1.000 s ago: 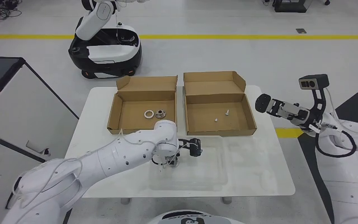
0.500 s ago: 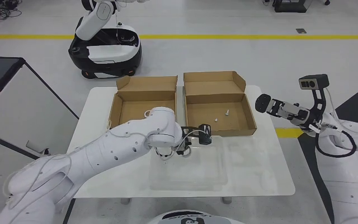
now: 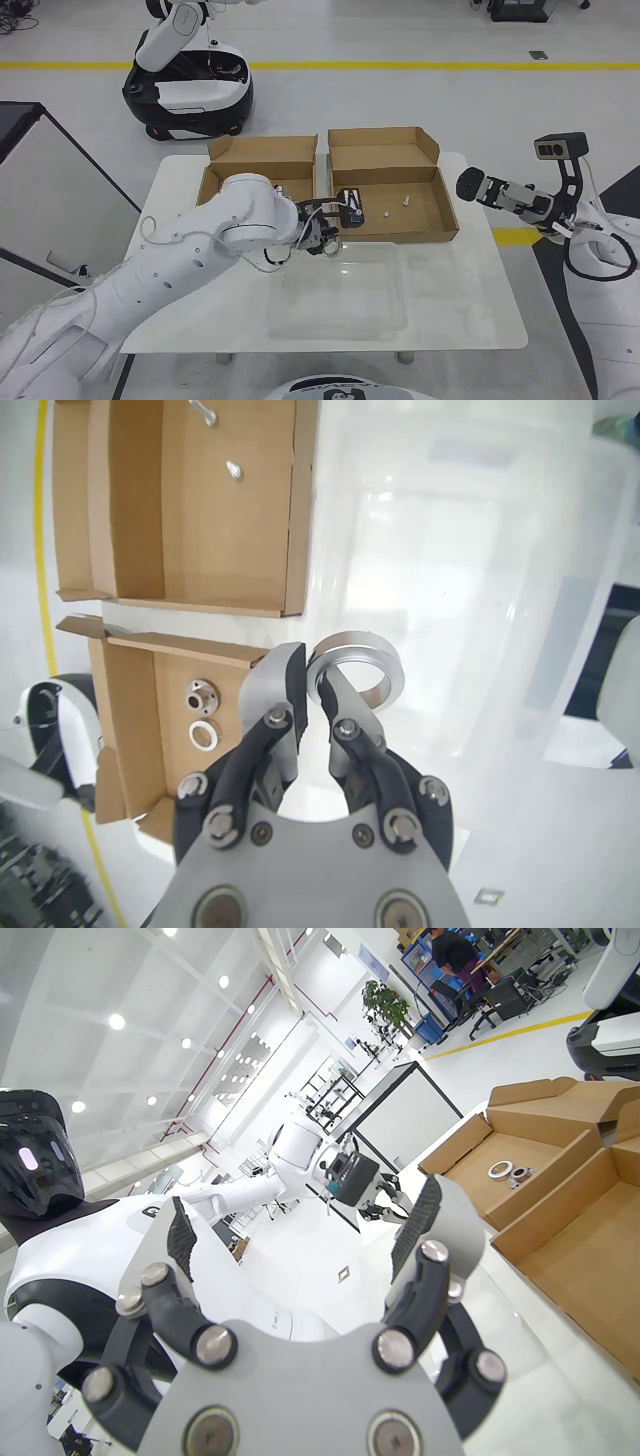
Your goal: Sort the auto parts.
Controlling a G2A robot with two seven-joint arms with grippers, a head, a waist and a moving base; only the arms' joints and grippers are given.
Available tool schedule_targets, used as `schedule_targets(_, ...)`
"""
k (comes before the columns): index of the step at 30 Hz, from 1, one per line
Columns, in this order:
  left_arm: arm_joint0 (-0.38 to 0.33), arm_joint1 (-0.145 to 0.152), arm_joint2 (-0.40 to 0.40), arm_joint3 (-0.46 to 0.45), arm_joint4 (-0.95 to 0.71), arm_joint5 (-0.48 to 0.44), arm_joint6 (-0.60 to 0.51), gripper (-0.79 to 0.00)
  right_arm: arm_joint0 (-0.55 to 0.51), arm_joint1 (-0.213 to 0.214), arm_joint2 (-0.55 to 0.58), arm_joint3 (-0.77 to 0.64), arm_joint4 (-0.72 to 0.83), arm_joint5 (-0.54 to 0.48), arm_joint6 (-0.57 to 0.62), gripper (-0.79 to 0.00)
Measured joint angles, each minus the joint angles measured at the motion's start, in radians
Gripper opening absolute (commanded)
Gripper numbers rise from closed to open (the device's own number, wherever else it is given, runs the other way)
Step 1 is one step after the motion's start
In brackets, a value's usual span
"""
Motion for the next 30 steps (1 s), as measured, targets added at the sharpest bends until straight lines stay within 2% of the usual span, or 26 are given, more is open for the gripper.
schedule_targets(6, 0.133, 0.049, -0.184, 0.059, -0.151, -0.143, 0.26, -0.785, 0.0, 0.0, 0.0, 0.0, 0.0, 0.0, 0.0, 0.0)
schedule_targets(9, 0.18, 0.059, -0.236, 0.095, -0.216, -0.219, 0.364, -0.785, 0.0, 0.0, 0.0, 0.0, 0.0, 0.0, 0.0, 0.0)
schedule_targets(14, 0.22, 0.062, -0.28, 0.169, -0.343, -0.338, 0.518, -0.785, 0.0, 0.0, 0.0, 0.0, 0.0, 0.0, 0.0, 0.0)
schedule_targets(19, 0.239, 0.056, -0.309, 0.238, -0.452, -0.497, 0.673, -0.785, 0.0, 0.0, 0.0, 0.0, 0.0, 0.0, 0.0, 0.0)
schedule_targets(30, 0.273, 0.046, -0.311, 0.171, -0.544, -0.513, 0.936, -0.785, 0.0, 0.0, 0.0, 0.0, 0.0, 0.0, 0.0, 0.0)
